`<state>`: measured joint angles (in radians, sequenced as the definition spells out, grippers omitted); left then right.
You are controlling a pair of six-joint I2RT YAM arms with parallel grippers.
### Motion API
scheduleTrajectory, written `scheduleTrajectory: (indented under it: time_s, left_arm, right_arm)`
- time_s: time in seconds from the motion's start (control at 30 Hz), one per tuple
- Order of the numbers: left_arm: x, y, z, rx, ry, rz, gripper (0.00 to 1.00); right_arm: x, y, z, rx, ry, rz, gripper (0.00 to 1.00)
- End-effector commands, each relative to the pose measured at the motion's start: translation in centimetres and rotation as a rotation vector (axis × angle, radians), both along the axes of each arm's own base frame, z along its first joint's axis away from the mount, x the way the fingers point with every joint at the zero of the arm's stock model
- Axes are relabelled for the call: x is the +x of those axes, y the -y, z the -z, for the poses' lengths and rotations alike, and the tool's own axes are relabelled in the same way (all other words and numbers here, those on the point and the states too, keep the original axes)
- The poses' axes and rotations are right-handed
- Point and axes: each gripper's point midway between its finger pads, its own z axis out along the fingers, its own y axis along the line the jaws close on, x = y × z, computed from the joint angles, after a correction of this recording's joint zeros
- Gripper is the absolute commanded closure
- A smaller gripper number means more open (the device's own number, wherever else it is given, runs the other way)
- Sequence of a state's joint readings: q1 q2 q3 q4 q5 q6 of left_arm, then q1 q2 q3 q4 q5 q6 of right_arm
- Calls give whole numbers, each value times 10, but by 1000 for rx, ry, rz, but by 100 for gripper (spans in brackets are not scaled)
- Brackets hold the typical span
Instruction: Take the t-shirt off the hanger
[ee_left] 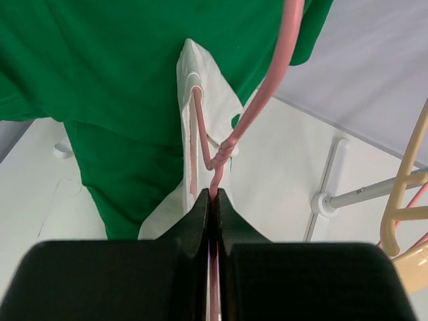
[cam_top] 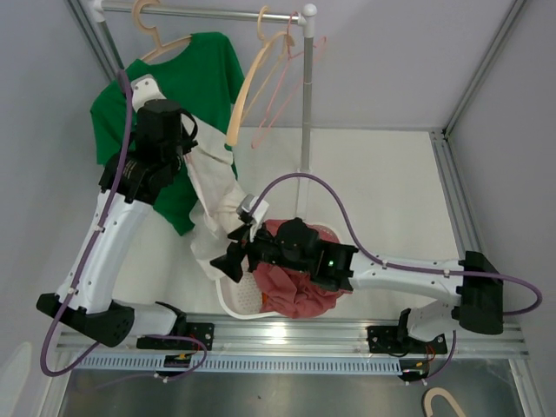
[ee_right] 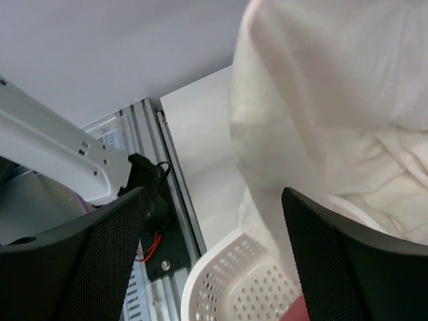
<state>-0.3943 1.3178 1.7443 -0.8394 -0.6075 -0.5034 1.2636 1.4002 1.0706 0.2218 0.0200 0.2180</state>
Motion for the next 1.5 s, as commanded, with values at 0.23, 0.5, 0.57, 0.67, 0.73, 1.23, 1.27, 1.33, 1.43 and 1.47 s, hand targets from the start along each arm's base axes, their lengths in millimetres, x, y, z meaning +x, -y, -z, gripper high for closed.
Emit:
scheduleTrajectory:
  time_s: [0.23, 0.5, 0.57, 0.67, 0.73, 1.23, 1.27, 1.33, 1.43, 1.47]
  left_arm:
    - [-25, -6, -10, -34, 74, -4, 99]
    - [-30, -5, -15, -40, 103, 23, 99]
    - [-31, -2, -18, -56, 110, 38, 99]
    - [-28, 1, -19, -57, 117, 50, 99]
    - [-22, 2, -17, -43, 106, 44, 99]
    - [57, 10, -66, -38, 135, 3, 99]
    - [71, 12, -55, -22, 100, 3, 99]
    - [69, 13, -76, -45, 129, 23, 99]
    - [67, 29, -74, -81, 104, 100, 99]
    - [63, 32, -72, -90, 96, 116, 99]
  right_arm:
    - [32, -49, -41, 141, 123, 86, 38]
    - [24, -62, -17, 92, 89, 77, 88]
    - [21, -61, -16, 92, 89, 81, 98]
    - [16, -59, -15, 88, 82, 71, 100]
    - [9, -56, -18, 87, 62, 58, 100]
    - [-86, 22, 4, 5, -95, 24, 100]
    - [-86, 28, 15, -19, -102, 36, 100]
    - [-81, 38, 21, -26, -117, 70, 100]
    - [-74, 39, 32, -57, -110, 87, 100]
    - [-66, 39, 31, -55, -105, 100, 100]
